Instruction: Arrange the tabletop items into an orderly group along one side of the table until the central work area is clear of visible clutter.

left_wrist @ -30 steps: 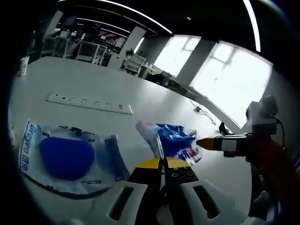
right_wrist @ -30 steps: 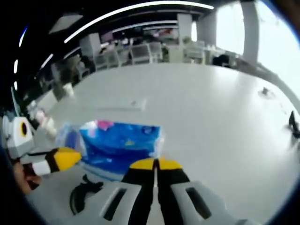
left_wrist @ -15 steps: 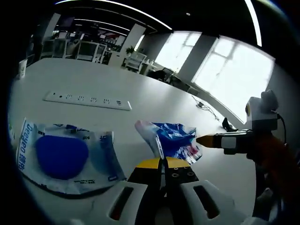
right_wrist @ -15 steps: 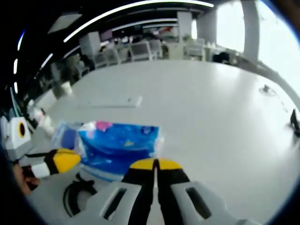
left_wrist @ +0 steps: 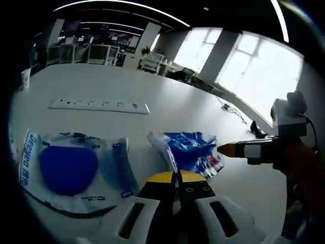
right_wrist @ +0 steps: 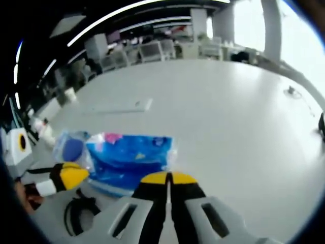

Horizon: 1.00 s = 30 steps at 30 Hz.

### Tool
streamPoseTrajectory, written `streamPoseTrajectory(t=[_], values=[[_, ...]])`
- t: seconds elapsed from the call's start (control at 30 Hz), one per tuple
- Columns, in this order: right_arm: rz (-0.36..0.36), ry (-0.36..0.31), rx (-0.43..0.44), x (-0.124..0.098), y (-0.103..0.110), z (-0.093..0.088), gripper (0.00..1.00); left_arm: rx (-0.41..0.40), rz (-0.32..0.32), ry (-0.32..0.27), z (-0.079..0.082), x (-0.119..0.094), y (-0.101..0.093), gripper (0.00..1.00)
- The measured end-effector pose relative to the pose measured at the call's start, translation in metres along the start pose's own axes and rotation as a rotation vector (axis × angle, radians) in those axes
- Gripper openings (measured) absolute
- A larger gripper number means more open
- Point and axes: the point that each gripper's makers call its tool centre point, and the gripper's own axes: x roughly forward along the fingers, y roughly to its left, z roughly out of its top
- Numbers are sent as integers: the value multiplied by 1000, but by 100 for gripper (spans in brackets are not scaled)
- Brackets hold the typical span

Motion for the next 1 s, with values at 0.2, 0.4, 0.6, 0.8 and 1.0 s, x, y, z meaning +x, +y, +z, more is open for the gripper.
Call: streamPoseTrajectory(t=[0.2, 0.4, 0.6, 0.8, 1.0], values=[[3, 6, -12, 9, 2, -2, 0, 56, 33, 14, -6, 5, 6, 2], [2, 19, 0, 13, 2, -7, 0, 108, 63, 34, -11, 9, 11, 2], [2, 14, -2, 13, 2, -6, 0, 154, 78, 36, -10, 13, 12, 2], [-15, 34, -28, 14, 0, -9, 1, 199, 82, 31, -8, 13, 10, 6], [-29, 43, -11, 12, -5, -13, 14, 228, 58, -23, 7, 7, 0, 14]])
